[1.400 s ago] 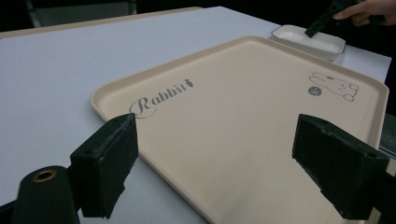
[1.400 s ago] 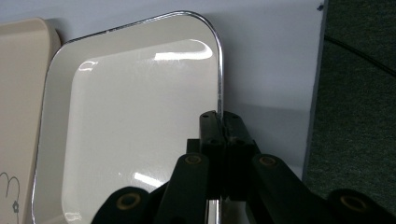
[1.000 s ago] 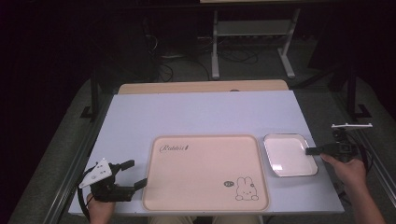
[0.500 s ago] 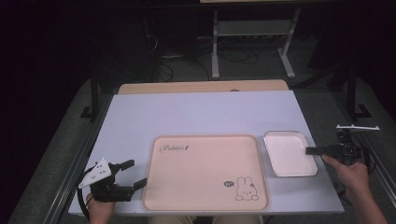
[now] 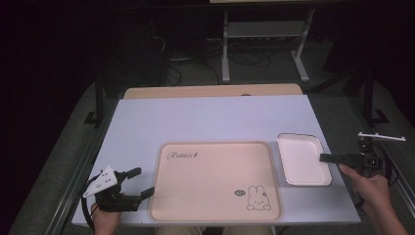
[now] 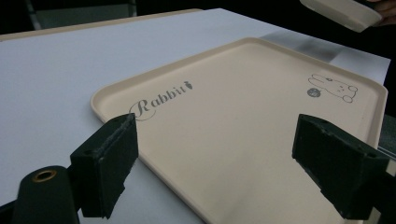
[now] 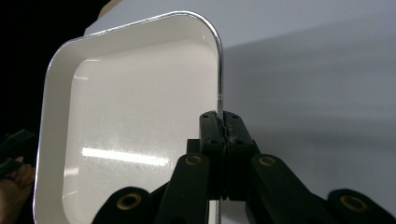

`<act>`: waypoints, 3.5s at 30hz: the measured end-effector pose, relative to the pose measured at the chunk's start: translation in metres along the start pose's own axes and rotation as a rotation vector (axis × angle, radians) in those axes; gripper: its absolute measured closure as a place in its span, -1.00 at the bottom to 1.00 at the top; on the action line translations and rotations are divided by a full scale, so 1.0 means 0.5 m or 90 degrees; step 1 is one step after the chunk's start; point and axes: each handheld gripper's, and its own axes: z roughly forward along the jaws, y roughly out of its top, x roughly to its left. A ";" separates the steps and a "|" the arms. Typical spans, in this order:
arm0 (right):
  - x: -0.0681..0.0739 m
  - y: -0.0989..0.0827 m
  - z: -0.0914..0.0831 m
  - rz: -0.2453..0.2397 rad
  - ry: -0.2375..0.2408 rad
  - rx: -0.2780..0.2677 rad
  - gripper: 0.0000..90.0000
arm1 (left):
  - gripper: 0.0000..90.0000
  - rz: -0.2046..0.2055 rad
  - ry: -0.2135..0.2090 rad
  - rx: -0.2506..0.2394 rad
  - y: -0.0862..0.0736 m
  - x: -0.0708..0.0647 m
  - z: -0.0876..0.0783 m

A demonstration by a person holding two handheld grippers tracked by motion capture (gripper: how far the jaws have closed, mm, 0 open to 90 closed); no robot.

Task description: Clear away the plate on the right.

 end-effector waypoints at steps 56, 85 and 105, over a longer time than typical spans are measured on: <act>0.357 0.034 0.118 -0.123 0.100 -0.030 0.96 | -0.69 0.002 0.010 0.000 0.000 0.000 -0.004; 0.342 -0.027 0.217 -0.063 0.085 -0.020 0.96 | -0.69 -0.001 0.016 -0.003 -0.002 0.002 -0.006; 0.301 -0.078 0.275 -0.026 0.049 -0.002 0.96 | -0.69 -0.002 0.013 -0.004 -0.002 0.003 -0.006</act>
